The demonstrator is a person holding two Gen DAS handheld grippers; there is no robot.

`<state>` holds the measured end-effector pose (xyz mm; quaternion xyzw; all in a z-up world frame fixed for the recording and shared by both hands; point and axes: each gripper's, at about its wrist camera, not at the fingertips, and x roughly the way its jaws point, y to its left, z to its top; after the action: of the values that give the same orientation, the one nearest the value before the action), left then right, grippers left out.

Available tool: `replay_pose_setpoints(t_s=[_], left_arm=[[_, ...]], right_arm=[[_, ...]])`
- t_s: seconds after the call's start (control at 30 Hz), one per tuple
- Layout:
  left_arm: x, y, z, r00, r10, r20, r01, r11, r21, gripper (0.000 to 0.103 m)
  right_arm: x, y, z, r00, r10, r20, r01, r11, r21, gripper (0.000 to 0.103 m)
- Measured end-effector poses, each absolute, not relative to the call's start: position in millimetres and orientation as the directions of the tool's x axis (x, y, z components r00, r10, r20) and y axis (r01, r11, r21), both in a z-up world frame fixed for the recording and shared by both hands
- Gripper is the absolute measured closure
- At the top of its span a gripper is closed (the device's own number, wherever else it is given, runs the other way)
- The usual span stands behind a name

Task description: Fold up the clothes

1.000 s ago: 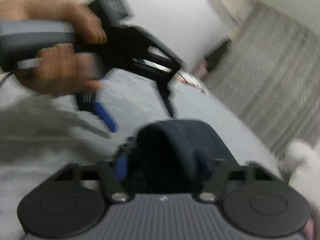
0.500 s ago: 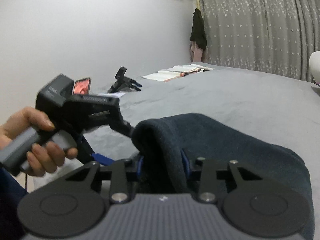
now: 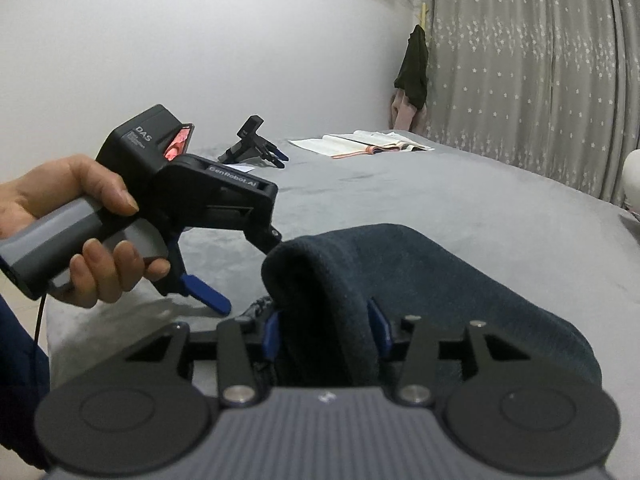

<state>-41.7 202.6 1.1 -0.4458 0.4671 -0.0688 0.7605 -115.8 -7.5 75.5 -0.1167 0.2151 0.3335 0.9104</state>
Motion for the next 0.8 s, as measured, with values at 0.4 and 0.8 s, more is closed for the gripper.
replay_pose_setpoints(t_s=[0.4, 0.8], left_arm=[[-32.2, 195.2, 2.8, 0.583, -0.717, -0.381, -0.113, 0.393, -0.912, 0.050], [-44.9, 207.5, -4.0, 0.649, -0.638, -0.414, -0.258, 0.328, -0.909, 0.038]], right_arm=[[-121.5, -29.4, 67.4, 0.660, 0.587, -0.468, -0.658, 0.753, 0.017, 0.058], [-134.6, -28.2, 63.0, 0.657, 0.604, -0.451, -0.630, 0.768, 0.112, 0.057]])
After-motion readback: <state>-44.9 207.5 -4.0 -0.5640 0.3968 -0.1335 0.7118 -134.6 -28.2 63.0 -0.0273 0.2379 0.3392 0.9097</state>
